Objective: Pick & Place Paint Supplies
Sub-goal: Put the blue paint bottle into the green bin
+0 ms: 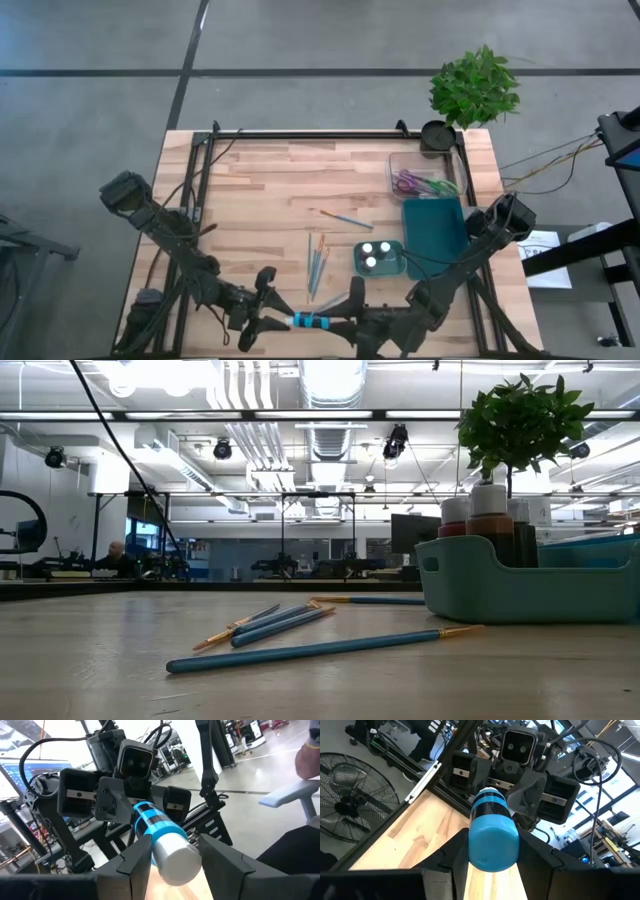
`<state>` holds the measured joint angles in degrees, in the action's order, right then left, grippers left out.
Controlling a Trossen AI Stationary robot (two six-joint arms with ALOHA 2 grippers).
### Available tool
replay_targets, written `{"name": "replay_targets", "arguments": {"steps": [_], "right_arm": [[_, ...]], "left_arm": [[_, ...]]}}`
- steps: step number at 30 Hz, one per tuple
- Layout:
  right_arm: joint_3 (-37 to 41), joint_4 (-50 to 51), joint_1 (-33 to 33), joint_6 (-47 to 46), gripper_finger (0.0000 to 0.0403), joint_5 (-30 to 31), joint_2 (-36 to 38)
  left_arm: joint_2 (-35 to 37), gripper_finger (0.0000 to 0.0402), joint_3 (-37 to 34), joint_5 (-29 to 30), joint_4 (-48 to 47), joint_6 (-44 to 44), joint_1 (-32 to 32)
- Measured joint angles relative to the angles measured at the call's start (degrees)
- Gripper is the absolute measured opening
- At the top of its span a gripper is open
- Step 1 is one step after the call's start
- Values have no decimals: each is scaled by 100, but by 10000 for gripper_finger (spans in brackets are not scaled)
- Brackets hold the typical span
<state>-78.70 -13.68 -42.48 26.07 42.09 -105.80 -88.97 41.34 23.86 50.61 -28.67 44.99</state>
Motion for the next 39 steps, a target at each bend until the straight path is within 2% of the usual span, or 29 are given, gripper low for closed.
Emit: {"name": "replay_targets", "arguments": {"steps": [22,31,33,37,39], "right_arm": [[4,-192,22,291,130,38,-2],[4,-242,35,488,130,85,-1],[4,-266,37,536,130,83,0],[-5,-299,37,627,130,67,20],[-11,-303,37,629,130,42,20]], "left_arm": [[7,169,2,-29,-7,230,-188],[4,167,0,431,20,405,-230],[-1,159,0,533,19,405,-245],[-7,117,24,674,0,365,-284],[-7,115,39,666,-1,336,-289]]}}
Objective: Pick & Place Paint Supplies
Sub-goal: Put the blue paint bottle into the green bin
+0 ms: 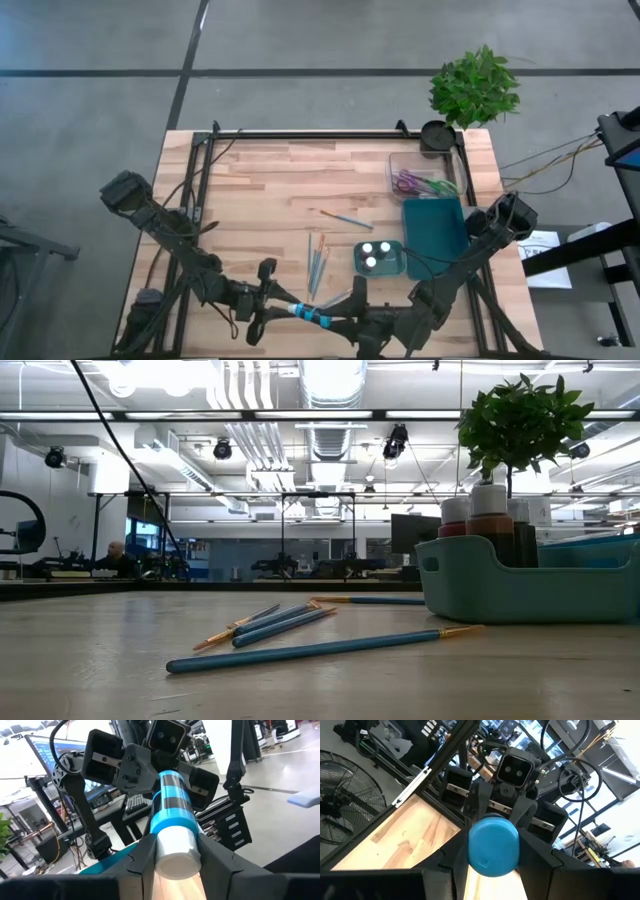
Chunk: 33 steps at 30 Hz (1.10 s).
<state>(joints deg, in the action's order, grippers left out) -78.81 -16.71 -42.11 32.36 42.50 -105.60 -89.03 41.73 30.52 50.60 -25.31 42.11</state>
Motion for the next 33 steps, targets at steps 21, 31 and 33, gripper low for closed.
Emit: {"name": "replay_targets", "arguments": {"steps": [21,31,33], "right_arm": [[-2,628,-131,-336,238,874,-20],[-427,1852,10,-823,272,1530,-72],[-542,2084,39,-806,272,1558,-115]], "left_arm": [[642,115,340,1882,-2851,432,-60],[354,115,1301,1853,-4490,1171,-79],[246,115,1456,1823,-4575,1188,-83]]}}
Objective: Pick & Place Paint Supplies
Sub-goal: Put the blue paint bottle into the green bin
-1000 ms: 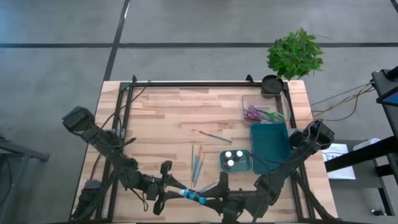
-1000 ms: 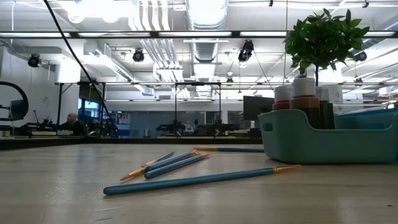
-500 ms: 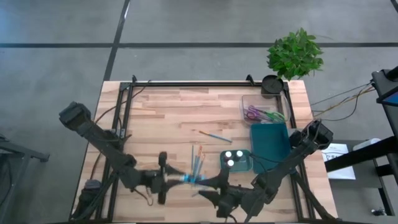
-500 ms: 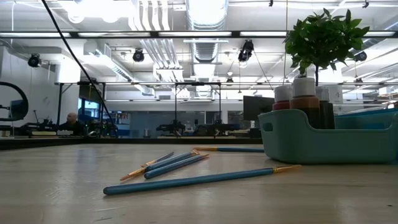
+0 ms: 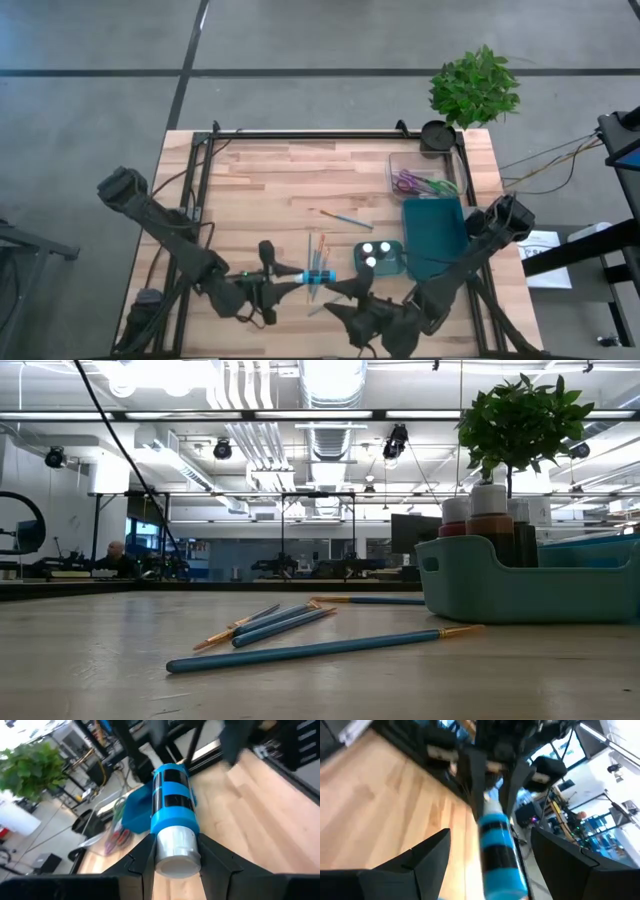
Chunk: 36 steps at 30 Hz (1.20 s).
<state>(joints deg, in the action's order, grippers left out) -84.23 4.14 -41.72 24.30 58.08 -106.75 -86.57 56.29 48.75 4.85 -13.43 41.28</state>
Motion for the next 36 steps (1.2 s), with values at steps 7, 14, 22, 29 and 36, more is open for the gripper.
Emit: {"name": "replay_targets", "arguments": {"steps": [7,14,22,29,36], "right_arm": [[-273,1016,254,-469,272,36,-47],[-367,1448,392,-661,272,-105,-47],[-367,1544,400,-721,272,-111,-47],[-367,1542,401,-749,272,-109,-47],[-367,1583,401,-798,242,-109,-47]], "left_arm": [[-354,115,589,6,-560,74,-37],[-467,115,950,-59,-905,9,-98],[-467,115,990,-187,-902,-22,-120],[-467,115,990,-175,-1025,2,-179],[-467,115,986,-70,-1134,41,-184]]}}
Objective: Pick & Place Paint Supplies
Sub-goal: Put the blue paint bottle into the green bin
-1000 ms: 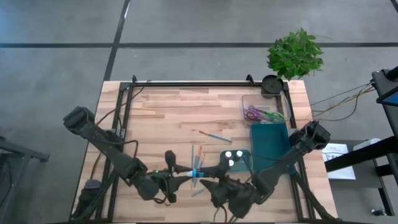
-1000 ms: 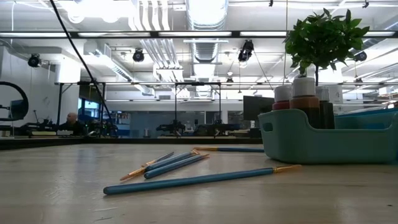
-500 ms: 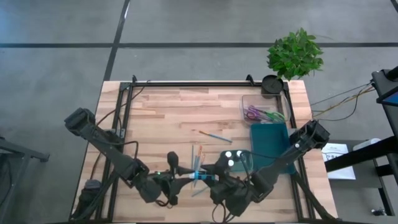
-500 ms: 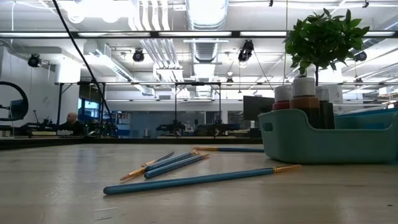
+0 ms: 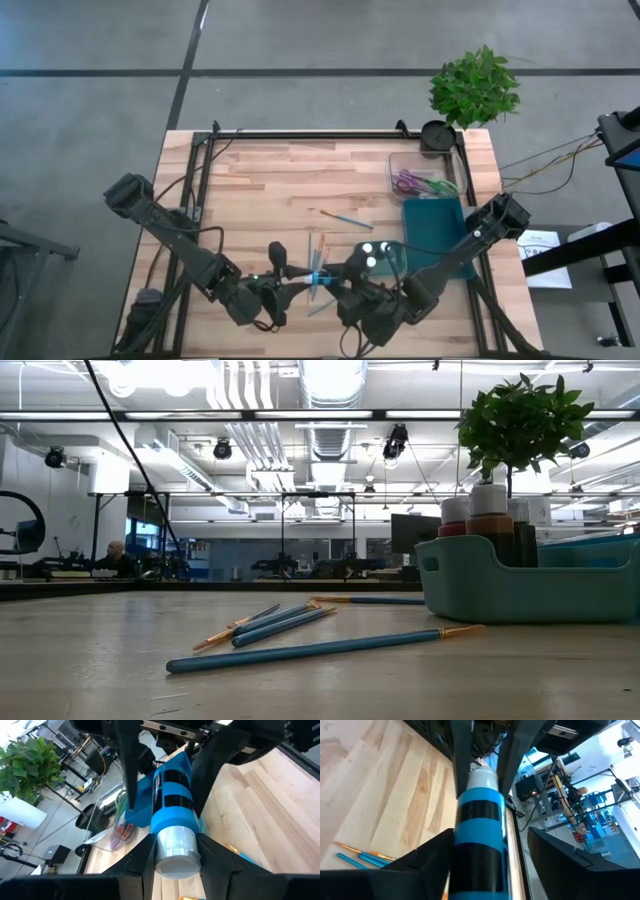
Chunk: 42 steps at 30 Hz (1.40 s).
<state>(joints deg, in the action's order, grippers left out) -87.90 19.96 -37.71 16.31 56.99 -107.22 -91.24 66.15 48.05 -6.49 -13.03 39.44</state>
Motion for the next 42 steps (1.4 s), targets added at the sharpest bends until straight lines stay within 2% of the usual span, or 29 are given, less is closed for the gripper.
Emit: {"name": "replay_targets", "arguments": {"steps": [9,18,20,24,29,32,35,40,42], "right_arm": [[0,147,-2,-138,164,-25,0],[-4,328,0,-288,143,-129,8],[-2,327,-7,-304,143,-128,9],[7,395,-30,-314,142,-181,8],[7,346,-101,-397,142,-107,24],[7,262,-174,-410,142,-77,68],[7,-45,-333,-239,142,-19,107],[7,-1014,-626,523,142,-4,183],[7,-1475,-741,940,142,-3,213]], "left_arm": [[0,115,0,17,14,3,-7],[0,115,-7,-66,47,-22,-4],[0,135,-7,-116,63,-117,-4],[7,213,-7,-146,67,-571,41],[11,274,-7,575,11,-999,161],[24,283,-7,1007,-230,-1072,242],[42,284,-7,1185,-352,-1113,323],[42,286,-7,1233,-328,-1243,477],[42,286,-7,1074,-145,-1379,512]]}}
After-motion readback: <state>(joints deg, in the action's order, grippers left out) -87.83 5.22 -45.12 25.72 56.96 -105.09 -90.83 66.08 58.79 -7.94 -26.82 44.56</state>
